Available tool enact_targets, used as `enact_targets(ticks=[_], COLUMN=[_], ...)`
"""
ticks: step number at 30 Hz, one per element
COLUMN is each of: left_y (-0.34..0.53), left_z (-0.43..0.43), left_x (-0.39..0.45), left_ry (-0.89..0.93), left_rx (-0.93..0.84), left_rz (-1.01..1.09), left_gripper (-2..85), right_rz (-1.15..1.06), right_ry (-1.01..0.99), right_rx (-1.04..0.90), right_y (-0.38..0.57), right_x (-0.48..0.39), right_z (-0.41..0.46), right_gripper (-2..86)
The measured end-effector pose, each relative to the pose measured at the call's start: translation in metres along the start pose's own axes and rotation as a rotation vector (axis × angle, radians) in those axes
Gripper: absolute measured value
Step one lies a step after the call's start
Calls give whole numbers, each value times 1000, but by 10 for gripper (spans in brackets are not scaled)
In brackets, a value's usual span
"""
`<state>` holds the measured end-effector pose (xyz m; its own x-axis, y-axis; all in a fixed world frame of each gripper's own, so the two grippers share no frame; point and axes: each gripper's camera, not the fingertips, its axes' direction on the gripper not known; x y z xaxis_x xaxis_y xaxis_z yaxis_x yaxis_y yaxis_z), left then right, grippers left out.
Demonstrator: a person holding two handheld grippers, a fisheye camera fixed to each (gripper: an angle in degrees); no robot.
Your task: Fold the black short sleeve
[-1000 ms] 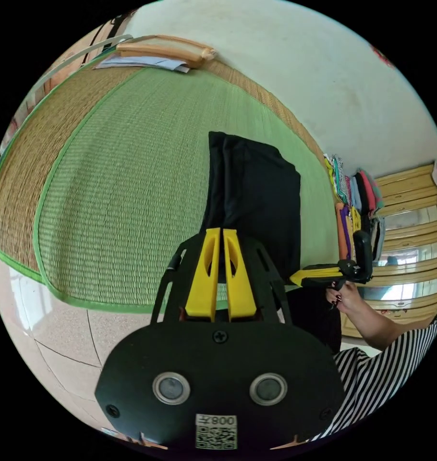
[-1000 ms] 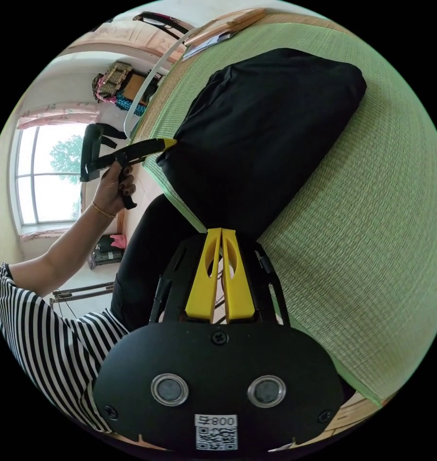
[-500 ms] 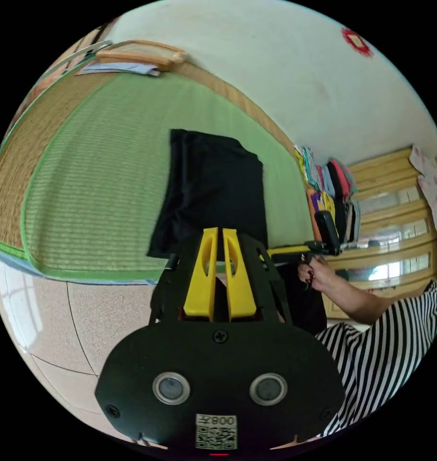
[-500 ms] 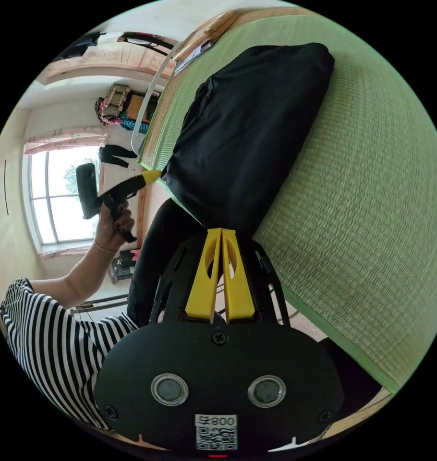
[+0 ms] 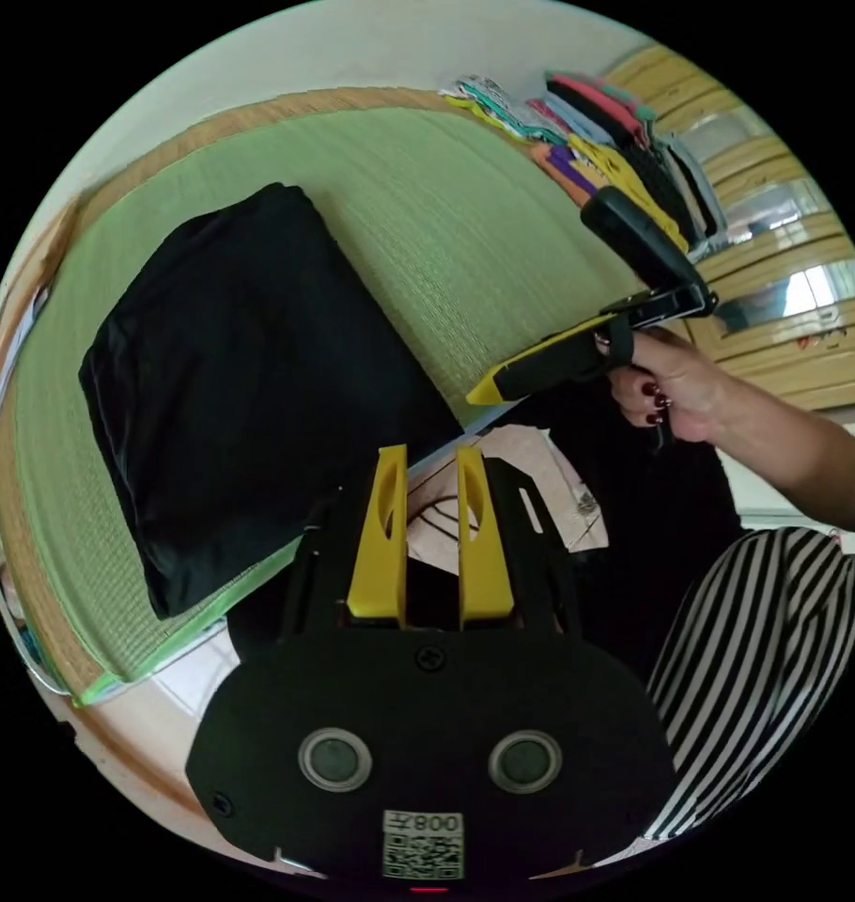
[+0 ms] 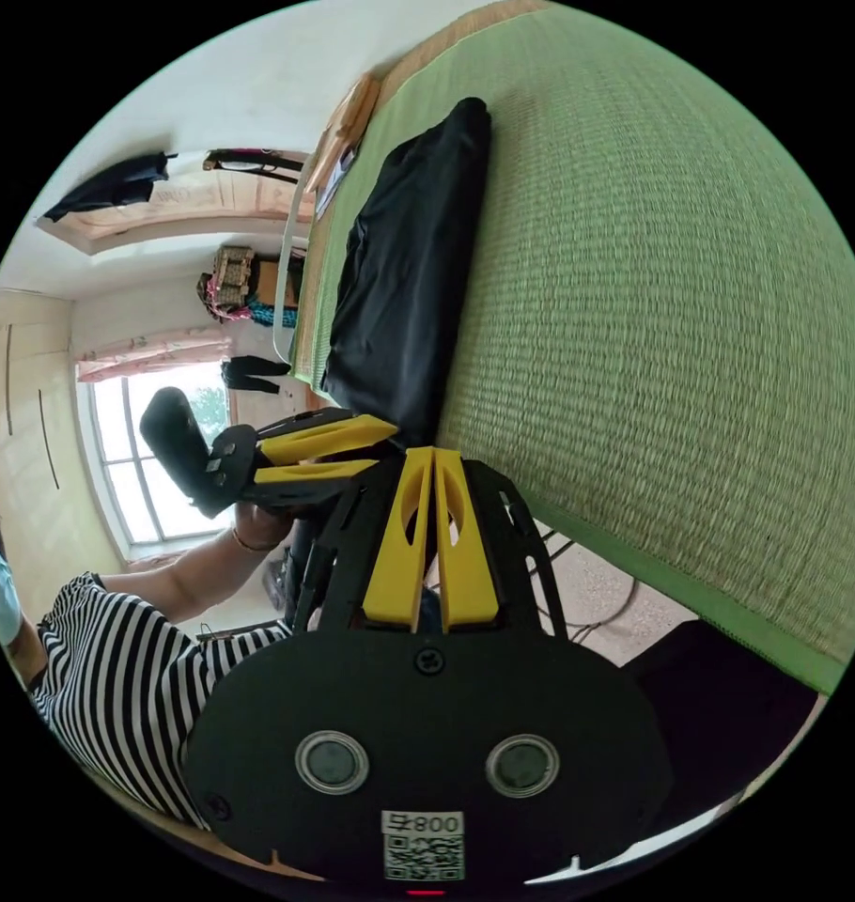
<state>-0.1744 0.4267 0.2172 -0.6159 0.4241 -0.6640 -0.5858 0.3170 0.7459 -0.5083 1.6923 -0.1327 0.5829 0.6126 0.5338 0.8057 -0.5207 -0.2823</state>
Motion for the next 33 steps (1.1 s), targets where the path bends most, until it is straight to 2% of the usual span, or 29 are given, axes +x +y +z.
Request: enact_targets(ticks=[6,18,33], left_y=[-17,-22,-11], left_z=[18,24,29], left_x=[13,2,-55], left_ry=[-122,-86,-35], left_rx=[-66,-31,4], left_rz=[23,-1,-27], left_gripper=[39,6,7], right_rz=[36,90,111], right_ry=[-85,-310,-381], right_rx=[-18,17,9], right_y=[5,6,-14], right_x=[23,55,64], right_z=[17,38,67], right_gripper=[18,55,27])
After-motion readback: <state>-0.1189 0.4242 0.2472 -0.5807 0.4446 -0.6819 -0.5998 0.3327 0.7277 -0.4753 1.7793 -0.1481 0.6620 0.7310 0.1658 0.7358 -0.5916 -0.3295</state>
